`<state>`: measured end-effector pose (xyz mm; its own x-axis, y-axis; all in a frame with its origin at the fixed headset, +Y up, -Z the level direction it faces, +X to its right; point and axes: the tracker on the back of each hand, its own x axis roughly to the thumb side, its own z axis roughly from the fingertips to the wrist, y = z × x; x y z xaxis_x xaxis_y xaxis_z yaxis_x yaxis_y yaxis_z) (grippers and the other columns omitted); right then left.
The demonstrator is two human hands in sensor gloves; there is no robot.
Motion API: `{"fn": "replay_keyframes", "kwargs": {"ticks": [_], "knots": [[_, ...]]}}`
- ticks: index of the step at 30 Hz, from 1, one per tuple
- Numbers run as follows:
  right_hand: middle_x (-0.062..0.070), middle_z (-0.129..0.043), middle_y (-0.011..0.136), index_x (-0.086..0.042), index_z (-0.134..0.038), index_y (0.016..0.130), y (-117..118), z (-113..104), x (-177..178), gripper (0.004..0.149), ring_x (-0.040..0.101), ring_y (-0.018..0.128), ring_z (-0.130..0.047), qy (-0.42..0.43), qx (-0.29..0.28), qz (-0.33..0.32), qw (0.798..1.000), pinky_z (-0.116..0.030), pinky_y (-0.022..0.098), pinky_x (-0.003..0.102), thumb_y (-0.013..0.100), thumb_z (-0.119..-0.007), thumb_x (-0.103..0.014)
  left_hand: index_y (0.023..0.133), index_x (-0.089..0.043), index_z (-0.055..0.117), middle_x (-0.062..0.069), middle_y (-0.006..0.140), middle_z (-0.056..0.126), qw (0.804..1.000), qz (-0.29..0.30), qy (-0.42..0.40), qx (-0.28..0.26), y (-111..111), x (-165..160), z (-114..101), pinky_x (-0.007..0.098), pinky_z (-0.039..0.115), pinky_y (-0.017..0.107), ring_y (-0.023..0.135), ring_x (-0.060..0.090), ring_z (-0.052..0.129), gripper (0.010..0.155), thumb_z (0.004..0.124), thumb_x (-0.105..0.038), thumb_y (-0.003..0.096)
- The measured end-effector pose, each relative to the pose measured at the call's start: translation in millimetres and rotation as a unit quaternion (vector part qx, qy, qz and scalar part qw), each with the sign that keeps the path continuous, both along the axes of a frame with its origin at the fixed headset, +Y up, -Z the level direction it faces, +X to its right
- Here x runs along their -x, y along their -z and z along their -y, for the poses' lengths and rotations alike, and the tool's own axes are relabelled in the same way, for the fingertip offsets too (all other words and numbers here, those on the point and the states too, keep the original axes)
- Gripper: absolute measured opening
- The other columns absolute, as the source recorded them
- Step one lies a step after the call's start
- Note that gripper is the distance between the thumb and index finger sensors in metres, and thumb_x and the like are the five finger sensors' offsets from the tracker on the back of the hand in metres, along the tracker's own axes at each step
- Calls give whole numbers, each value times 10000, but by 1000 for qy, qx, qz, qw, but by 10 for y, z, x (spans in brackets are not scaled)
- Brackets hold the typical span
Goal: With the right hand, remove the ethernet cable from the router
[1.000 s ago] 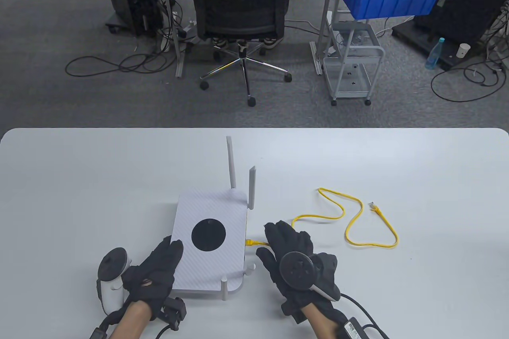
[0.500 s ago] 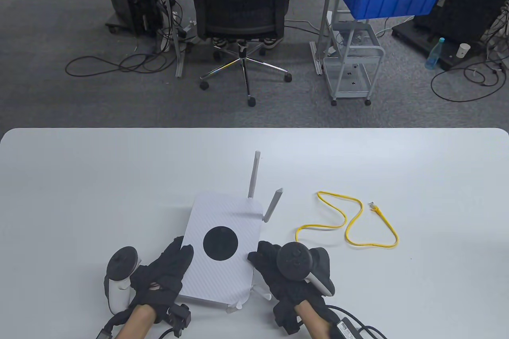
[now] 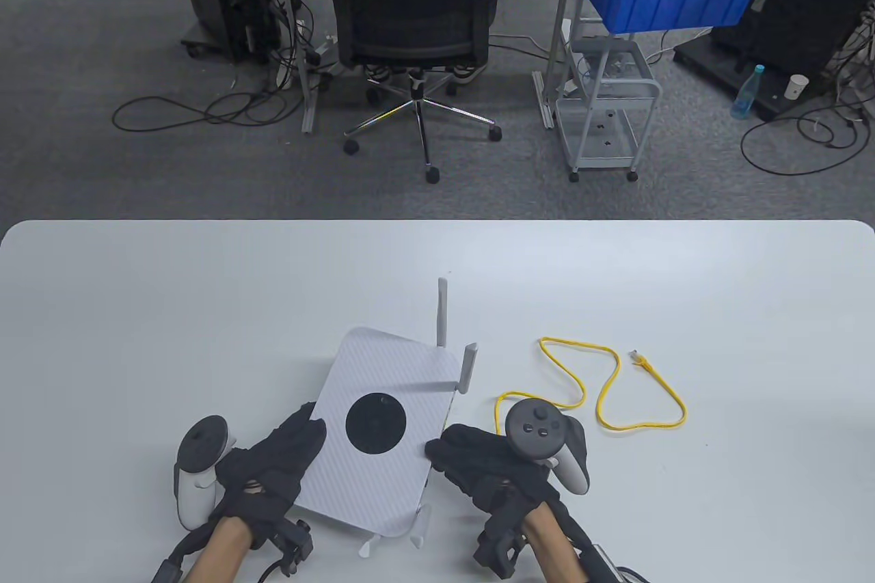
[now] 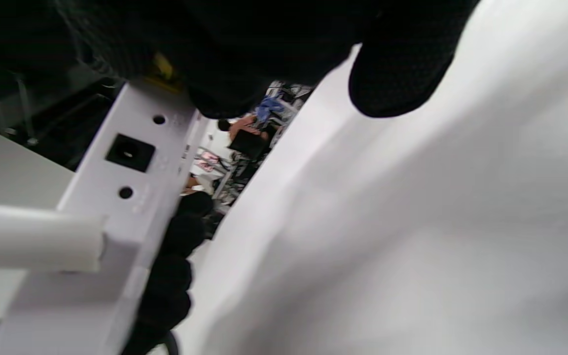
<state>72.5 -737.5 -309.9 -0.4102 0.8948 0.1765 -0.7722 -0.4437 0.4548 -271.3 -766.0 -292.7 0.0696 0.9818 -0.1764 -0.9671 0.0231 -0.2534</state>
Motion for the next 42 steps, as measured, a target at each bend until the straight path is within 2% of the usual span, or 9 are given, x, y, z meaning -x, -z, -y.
{"fn": "replay_keyframes", "kwargs": {"ticks": [9,11,16,21,27,32,42], "knots": [[-21,-887,420,-166,-837,758,50,38,-13,385,63,250,-868,43,17,-93,995,-823,561,470,561,-745,-484,1070,-31,504,195,782,969,1000,8,5,-3,32,78,-22,369,967,260,400,283,1164,704,757,-453,565],[-7,-891,422,-110,-843,761,20,11,-16,441,74,251,-870,60,30,-114,991,-816,557,482,557,-748,-490,1072,-32,507,204,788,964,1000,7,-13,0,57,146,-12,382,959,264,403,300,1158,697,758,-446,570],[-24,-901,444,-72,-832,796,-2,-42,-53,514,76,270,-881,34,7,-64,997,-803,559,492,554,-716,-510,1076,-35,496,200,800,955,997,-73,30,4,76,418,14,379,959,276,419,297,1154,697,745,-450,574],[-15,-908,459,-68,-828,806,24,-14,-147,521,90,283,-889,4,-4,-20,1000,-796,556,498,555,-705,-508,1090,-58,467,200,836,926,987,-146,36,48,65,675,72,395,940,315,463,317,1134,696,735,-451,582],[-7,-915,476,-70,-824,819,56,20,-253,530,100,297,-900,-23,-12,22,999,-792,557,502,556,-692,-510,1104,-79,431,193,876,894,976,-195,43,90,36,854,143,404,921,359,513,327,1111,697,720,-457,594],[0,-920,487,-69,-822,825,63,32,-285,536,108,307,-906,-25,-12,37,999,-790,558,506,555,-686,-511,1112,-93,407,188,902,873,970,-206,61,115,20,896,185,405,911,388,546,328,1098,699,710,-461,602],[10,-925,509,-71,-818,839,52,54,-239,545,119,327,-915,-49,-17,37,998,-785,563,513,554,-677,-513,1115,-102,401,186,913,866,970,-194,82,122,48,831,225,408,907,401,562,331,1093,701,709,-466,601]]}}
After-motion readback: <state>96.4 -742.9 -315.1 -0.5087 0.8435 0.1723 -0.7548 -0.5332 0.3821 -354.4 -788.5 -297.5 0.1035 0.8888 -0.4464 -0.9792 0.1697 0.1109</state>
